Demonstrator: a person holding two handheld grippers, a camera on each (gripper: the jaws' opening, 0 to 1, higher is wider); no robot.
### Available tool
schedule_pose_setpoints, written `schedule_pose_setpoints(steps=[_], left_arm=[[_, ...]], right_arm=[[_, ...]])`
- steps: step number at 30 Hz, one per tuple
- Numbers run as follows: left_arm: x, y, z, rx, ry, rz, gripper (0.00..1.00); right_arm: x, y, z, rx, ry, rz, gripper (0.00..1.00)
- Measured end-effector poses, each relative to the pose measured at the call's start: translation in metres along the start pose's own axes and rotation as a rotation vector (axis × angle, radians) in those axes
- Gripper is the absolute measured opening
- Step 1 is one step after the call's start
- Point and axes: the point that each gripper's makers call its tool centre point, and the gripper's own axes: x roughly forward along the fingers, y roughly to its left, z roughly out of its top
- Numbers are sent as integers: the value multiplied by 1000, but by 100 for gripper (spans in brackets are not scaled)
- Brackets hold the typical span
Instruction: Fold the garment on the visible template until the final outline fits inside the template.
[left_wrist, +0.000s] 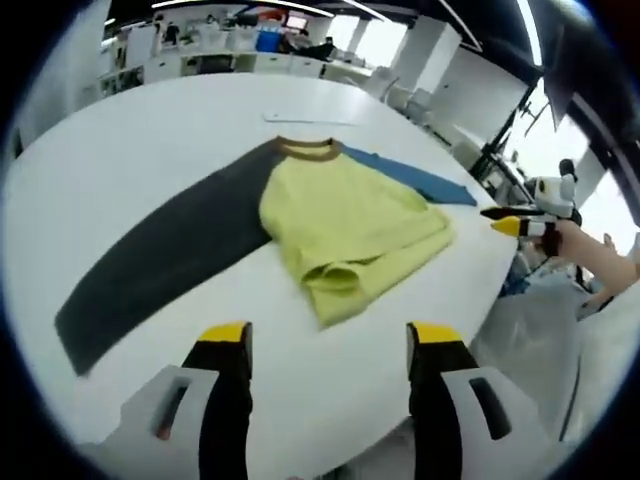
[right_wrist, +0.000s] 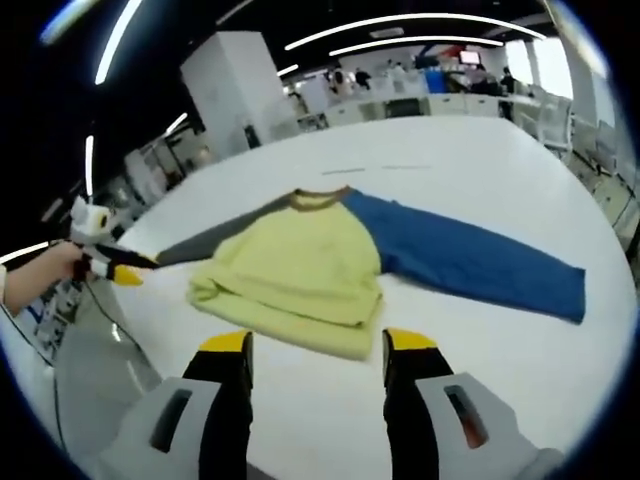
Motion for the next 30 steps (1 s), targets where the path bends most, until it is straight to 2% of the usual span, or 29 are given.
schedule_pose_setpoints(steps=[5,13,21,30], left_arm=[[-11,-4,0,-20,-38,6,64],[-24,-17,-7,-33,-55,6,68],[-37,-30,-16,-62,-74,-7,80],[-53,-32,-28,-65,-79,14,87]], right_arm=[[-7,8,1,-5,-10,12,55],[-26,18,-2,-10,-25,31,61],[-37,23,-10,2,-19,27,66],[-49,31,-14,9,-17,31,73]])
